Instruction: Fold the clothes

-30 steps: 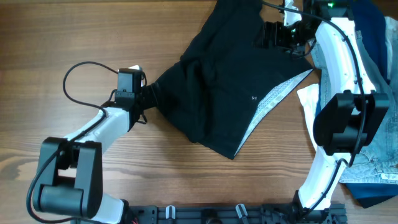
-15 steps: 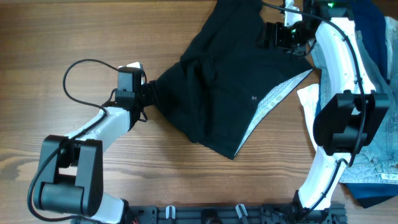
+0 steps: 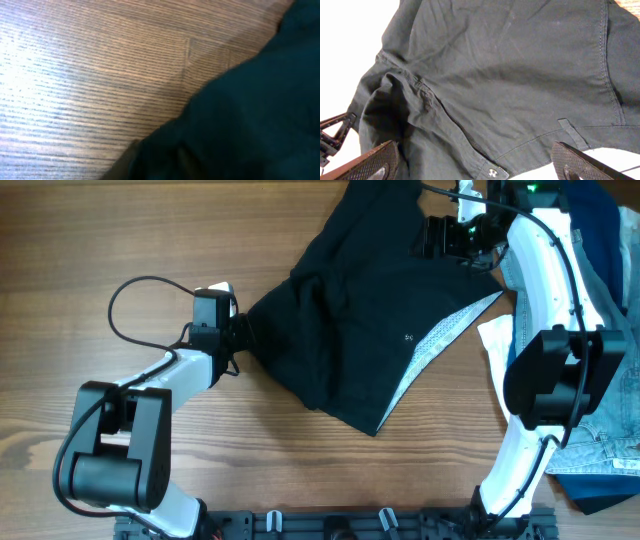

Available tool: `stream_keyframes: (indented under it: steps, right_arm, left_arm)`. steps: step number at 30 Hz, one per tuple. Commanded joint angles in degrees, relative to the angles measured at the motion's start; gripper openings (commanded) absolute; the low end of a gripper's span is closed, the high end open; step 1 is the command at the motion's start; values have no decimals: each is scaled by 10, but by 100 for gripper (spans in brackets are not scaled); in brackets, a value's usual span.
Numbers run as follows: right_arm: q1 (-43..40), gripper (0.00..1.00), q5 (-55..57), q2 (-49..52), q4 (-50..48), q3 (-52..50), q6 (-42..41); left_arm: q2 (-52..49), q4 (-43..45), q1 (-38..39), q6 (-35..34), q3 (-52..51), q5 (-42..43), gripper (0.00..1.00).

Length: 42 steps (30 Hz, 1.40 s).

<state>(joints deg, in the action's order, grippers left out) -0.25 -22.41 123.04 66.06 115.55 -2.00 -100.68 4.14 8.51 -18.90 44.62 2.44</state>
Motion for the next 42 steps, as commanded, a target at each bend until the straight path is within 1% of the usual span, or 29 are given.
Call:
stream_keyframes:
  steps: [1,3,6,10,14,18,19,20,23,24,27,31,35,39,42]
  right_arm:
    - [4,98,10,-6,1,2,9]
    - [4,98,11,-6,2,2,10]
    - [4,97,10,-6,1,2,10]
    - [5,96,10,-6,2,2,9]
    - [9,95,10,-6,10,2,13]
    - [20,95,10,-6,14,2,20]
    - [24,95,10,-6,13,2,21]
    - [30,95,10,-6,14,2,20]
    - [50,95,10,-6,21,2,20]
    - [55,95,10,-6,23,2,20]
    - [83,95,10,-6,39,2,18]
    - [138,92,10,-6,40,-29,2]
    - [185,92,20,-6,-4,-99,-44]
    - [224,91,23,-6,-68,-183,-76]
    - [243,91,23,-6,-96,-222,-87]
  left_arm:
    - [-10,17,-1,6,7,4,4]
    - [-7,31,-2,4,7,-20,4]
    - [16,24,-14,5,17,-67,4]
    - [77,12,-48,13,36,-169,4]
    - [125,13,-92,68,43,-213,4]
    - [137,15,-132,70,43,-240,5]
    - [137,14,-142,70,42,-239,9]
    - [137,10,-149,70,42,-239,22]
    - [137,7,-155,70,42,-240,97]
    - [137,7,-155,70,42,-240,100]
    - [138,5,-154,69,43,-239,100]
    - [175,-35,-154,65,43,-208,100]
    - [237,-78,-154,64,43,-170,100]
    - [290,-96,-154,65,43,-148,100]
    - [305,-96,-154,65,43,-146,100]
